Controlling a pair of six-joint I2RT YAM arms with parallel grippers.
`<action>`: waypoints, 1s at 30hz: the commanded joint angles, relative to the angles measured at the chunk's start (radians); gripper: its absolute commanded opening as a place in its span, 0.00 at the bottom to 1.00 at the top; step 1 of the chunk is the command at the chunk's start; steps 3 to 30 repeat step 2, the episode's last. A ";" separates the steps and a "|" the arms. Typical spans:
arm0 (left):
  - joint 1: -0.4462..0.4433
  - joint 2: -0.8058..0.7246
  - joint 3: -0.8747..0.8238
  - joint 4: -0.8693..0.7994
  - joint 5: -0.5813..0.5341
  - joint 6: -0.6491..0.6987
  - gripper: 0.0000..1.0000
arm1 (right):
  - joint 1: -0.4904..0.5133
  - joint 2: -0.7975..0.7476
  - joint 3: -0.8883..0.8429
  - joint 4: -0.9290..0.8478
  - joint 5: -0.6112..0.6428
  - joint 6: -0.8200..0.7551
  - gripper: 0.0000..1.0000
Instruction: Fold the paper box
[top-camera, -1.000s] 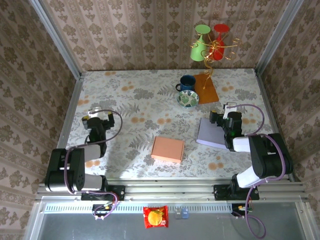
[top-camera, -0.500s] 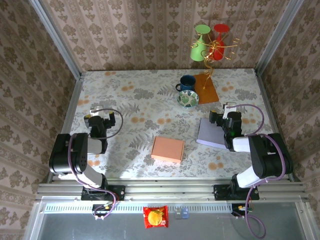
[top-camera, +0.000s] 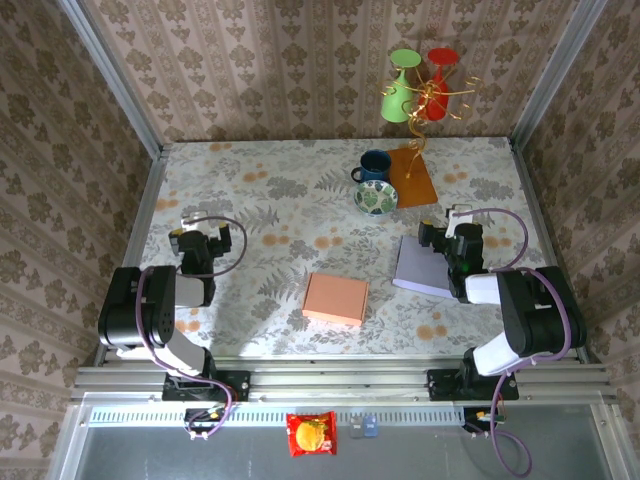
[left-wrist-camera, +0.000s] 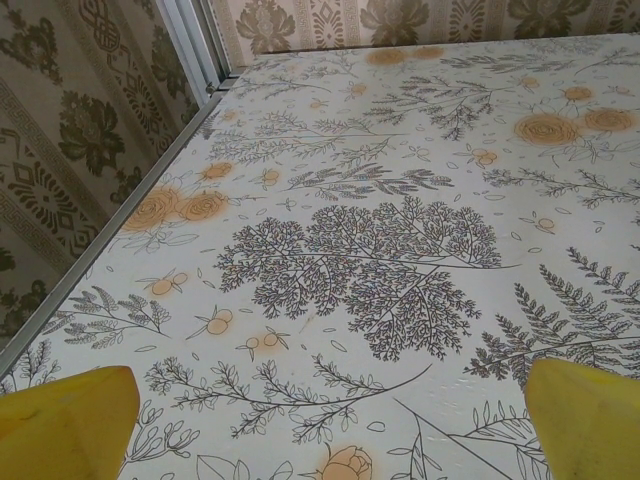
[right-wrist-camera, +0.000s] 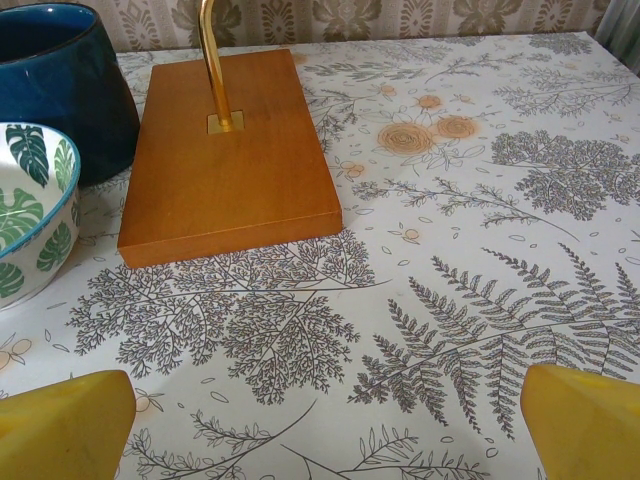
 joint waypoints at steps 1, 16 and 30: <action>-0.004 -0.009 0.007 0.005 0.003 0.015 1.00 | 0.006 0.011 0.013 0.027 0.013 -0.017 1.00; -0.004 -0.009 0.007 0.005 0.004 0.016 1.00 | 0.006 0.010 0.005 0.041 0.007 -0.022 1.00; -0.004 -0.009 0.007 0.005 0.004 0.016 1.00 | 0.006 0.010 0.005 0.041 0.007 -0.022 1.00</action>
